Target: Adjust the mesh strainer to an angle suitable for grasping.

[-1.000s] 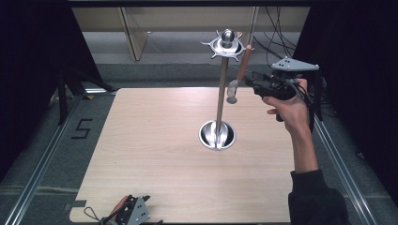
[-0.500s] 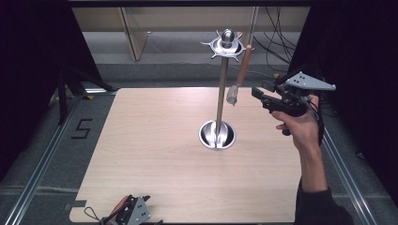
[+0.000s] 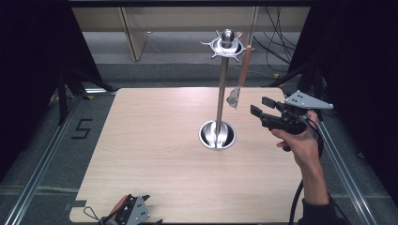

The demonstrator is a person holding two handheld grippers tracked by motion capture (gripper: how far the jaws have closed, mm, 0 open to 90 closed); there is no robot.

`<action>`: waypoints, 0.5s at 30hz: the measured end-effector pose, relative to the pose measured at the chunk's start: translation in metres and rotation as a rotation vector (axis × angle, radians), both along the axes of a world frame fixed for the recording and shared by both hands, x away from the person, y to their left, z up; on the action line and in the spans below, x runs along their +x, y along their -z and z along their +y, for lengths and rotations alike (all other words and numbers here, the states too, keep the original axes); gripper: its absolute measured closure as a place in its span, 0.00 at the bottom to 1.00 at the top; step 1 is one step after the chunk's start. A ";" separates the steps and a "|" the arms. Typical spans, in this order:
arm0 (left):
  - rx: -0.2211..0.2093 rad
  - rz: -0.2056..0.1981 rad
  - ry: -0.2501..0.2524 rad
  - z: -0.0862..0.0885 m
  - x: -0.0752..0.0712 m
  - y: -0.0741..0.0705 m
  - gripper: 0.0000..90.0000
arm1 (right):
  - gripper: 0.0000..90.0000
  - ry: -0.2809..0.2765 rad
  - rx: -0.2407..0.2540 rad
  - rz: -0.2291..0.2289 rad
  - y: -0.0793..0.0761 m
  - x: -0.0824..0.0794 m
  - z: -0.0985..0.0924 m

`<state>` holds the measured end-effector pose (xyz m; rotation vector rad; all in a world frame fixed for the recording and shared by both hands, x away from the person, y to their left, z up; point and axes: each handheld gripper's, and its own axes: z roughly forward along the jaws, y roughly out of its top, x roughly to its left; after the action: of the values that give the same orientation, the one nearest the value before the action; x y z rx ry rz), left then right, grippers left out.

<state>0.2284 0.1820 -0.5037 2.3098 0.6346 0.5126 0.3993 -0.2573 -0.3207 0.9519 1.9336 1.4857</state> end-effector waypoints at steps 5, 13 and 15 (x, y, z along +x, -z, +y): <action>0.034 -0.020 0.009 0.000 0.001 -0.001 0.17 | 0.46 -0.001 -0.062 0.003 0.009 -0.004 -0.001; 0.029 -0.014 0.015 -0.001 0.002 -0.002 0.17 | 0.45 -0.002 -0.087 0.044 0.023 -0.006 0.006; 0.005 -0.011 0.003 -0.003 0.001 -0.001 0.17 | 0.45 0.001 -0.087 0.050 0.025 -0.007 0.008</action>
<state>0.2297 0.1793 -0.5028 2.3108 0.6248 0.5253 0.3921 -0.2497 -0.3459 0.9588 2.0159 1.3773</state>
